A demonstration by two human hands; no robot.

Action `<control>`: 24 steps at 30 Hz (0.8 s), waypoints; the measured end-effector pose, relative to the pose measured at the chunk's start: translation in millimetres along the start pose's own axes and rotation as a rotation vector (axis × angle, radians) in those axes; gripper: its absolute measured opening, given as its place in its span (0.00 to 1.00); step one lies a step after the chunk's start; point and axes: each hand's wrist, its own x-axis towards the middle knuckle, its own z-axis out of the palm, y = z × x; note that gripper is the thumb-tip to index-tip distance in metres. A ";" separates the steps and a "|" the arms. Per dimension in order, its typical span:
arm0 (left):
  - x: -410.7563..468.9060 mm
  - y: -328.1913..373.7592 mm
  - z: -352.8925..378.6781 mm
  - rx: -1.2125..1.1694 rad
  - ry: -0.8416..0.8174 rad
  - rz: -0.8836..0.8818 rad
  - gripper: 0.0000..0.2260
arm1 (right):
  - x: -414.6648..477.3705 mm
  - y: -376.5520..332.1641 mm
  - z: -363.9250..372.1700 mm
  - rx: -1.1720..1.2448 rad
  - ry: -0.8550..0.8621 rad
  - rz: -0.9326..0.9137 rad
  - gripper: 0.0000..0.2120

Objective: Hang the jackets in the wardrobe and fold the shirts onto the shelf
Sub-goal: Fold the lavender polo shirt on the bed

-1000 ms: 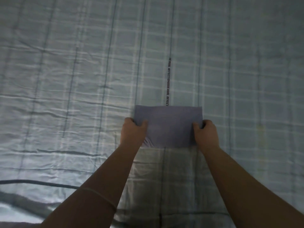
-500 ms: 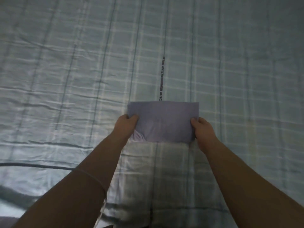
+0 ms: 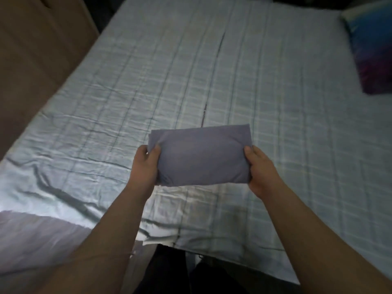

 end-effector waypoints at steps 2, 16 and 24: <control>-38.5 32.6 -21.6 -0.012 0.051 0.115 0.14 | -33.9 -31.1 9.9 0.017 -0.047 -0.046 0.11; -211.7 182.2 -263.0 -0.282 0.588 0.541 0.09 | -212.0 -204.9 229.1 0.029 -0.684 -0.425 0.12; -296.2 139.8 -432.0 -0.260 1.059 0.554 0.05 | -310.8 -151.6 418.2 0.010 -1.032 -0.332 0.11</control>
